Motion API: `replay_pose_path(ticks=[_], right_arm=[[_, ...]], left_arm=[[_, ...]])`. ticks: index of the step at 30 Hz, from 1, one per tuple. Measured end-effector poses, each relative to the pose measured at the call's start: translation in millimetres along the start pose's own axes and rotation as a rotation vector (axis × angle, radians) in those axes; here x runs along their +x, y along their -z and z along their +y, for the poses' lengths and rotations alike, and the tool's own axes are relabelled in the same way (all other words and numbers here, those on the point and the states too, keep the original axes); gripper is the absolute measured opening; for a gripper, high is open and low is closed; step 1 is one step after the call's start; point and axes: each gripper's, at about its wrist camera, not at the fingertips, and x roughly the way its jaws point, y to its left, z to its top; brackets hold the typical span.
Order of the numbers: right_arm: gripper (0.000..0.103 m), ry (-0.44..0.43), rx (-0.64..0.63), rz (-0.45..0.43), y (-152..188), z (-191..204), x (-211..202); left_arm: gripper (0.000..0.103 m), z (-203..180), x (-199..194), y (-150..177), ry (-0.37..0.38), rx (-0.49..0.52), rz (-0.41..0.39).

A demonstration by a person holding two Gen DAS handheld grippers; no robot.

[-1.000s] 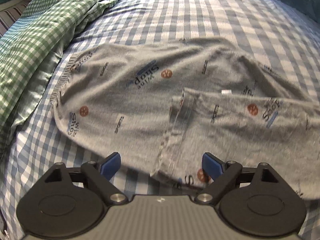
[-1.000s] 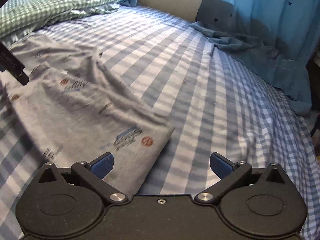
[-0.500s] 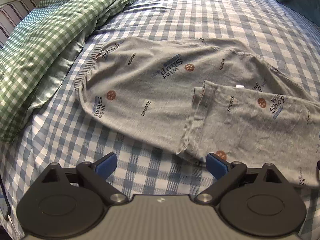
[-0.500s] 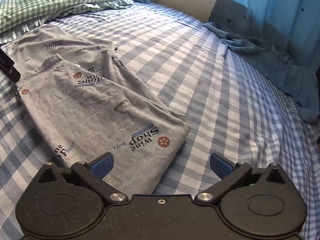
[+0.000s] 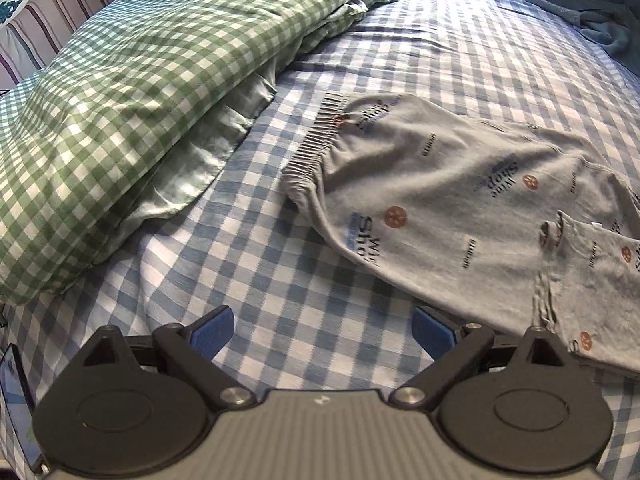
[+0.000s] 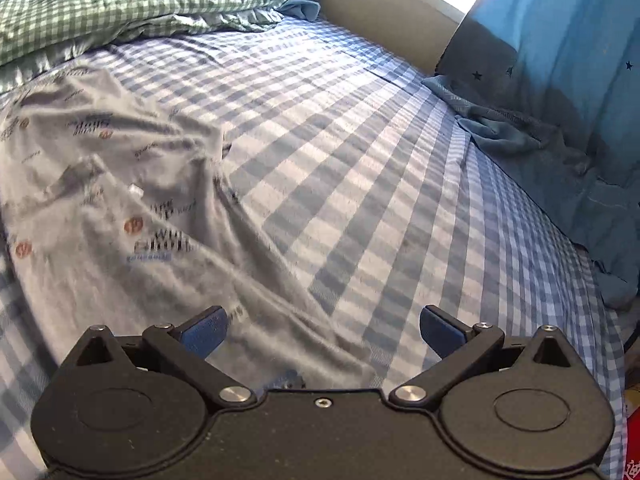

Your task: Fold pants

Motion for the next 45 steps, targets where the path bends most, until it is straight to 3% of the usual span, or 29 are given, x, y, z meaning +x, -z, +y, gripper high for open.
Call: replay_pose_path(ticks=[4, 9, 13, 16, 19, 24, 29, 34, 39, 45], right_arm=[[0.102, -0.033, 0.069, -0.010, -62.3, 24.5, 37.5], [0.102, -0.047, 0.098, 0.073, -116.2, 55.4, 102.3], [0.102, 0.066, 0.062, 0.190, -127.2, 67.8, 143.5], [0.102, 0.116, 0.141, 0.181, -130.2, 61.2, 138.4], [0.102, 0.165, 0.183, 0.117, -128.6, 66.3, 107.7], [0.102, 0.051, 0.210, 0.018, -119.0, 102.9, 61.0], [0.102, -0.162, 0.069, -0.034, -154.1, 159.7, 82.8], [0.102, -0.349, 0.029, -0.040, -188.5, 195.1, 112.9], [0.102, -0.309, -0.023, 0.021, -203.7, 216.5, 141.2], [0.102, -0.246, 0.116, -0.015, -197.3, 188.9, 118.0]], left_arm=[[0.098, 27.5, 11.7, -15.0, 0.031, -0.019, -0.023], [0.098, 54.5, 28.3, -33.0, 0.082, -0.024, -0.050], [0.099, 67.7, 46.1, -42.9, 0.146, -0.017, -0.067], [0.099, 73.3, 57.3, -49.7, 0.186, -0.025, -0.071], [0.099, 76.5, 64.6, -56.2, 0.206, -0.038, -0.089], [0.097, 80.9, 74.2, -62.0, 0.210, -0.047, -0.135], [0.092, 87.4, 75.2, -61.8, 0.237, -0.080, -0.128], [0.092, 95.9, 72.3, -60.1, 0.247, -0.103, -0.114], [0.093, 100.2, 72.8, -59.3, 0.264, -0.129, -0.099], [0.094, 98.7, 74.2, -60.5, 0.293, -0.142, -0.097]])
